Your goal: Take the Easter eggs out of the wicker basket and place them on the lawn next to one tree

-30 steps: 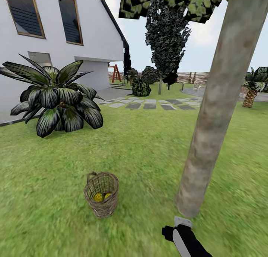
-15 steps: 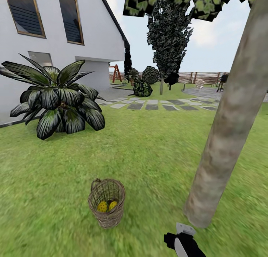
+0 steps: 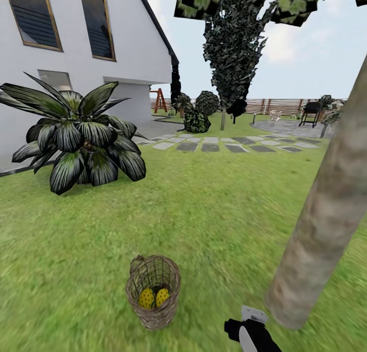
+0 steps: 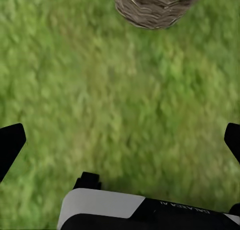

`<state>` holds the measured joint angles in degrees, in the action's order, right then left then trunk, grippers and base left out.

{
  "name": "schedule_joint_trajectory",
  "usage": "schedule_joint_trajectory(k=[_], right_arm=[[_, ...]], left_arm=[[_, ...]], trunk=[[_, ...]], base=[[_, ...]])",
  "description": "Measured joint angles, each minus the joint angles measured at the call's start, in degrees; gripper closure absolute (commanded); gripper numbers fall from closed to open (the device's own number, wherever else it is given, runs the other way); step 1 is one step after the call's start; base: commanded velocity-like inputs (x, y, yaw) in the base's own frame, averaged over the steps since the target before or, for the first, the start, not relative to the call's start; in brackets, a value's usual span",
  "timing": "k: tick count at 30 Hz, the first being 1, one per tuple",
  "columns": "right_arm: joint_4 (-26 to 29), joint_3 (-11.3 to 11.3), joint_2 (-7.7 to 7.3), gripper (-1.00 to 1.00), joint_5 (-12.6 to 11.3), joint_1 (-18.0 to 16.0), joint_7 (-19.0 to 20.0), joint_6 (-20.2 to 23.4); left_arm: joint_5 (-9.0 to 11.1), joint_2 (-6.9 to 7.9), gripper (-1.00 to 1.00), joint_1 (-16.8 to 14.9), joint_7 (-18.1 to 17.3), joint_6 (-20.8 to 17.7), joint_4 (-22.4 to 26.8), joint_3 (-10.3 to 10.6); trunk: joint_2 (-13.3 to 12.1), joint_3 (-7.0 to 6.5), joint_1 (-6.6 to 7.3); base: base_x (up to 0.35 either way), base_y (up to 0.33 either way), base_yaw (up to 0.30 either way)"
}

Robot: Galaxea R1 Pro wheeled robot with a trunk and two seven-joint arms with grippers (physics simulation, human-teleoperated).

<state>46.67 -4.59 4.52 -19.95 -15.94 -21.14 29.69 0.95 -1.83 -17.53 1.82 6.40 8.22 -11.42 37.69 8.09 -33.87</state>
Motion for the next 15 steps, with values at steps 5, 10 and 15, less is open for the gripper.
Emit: schedule_joint_trajectory(k=[5,10,15], right_arm=[[0.00,0.02,0.00,-1.00,-0.01,-0.01,0.00,0.02],[0.01,0.12,0.00,-1.00,-0.01,0.00,-0.01,0.01],[-0.03,0.33,-0.12,-1.00,0.02,-0.01,-0.04,0.01]], left_arm=[[0.00,0.00,-1.00,0.00,0.00,0.00,0.00,0.00],[0.00,0.00,-1.00,0.01,0.07,0.04,0.03,0.00],[0.00,-0.03,-1.00,0.00,0.44,-0.03,0.19,0.02]], trunk=[[0.00,0.00,0.00],[0.00,0.00,0.00],[-0.01,0.00,-0.02]], base=[[0.271,0.158,0.000],[0.253,0.084,0.000],[0.123,0.021,0.000]])
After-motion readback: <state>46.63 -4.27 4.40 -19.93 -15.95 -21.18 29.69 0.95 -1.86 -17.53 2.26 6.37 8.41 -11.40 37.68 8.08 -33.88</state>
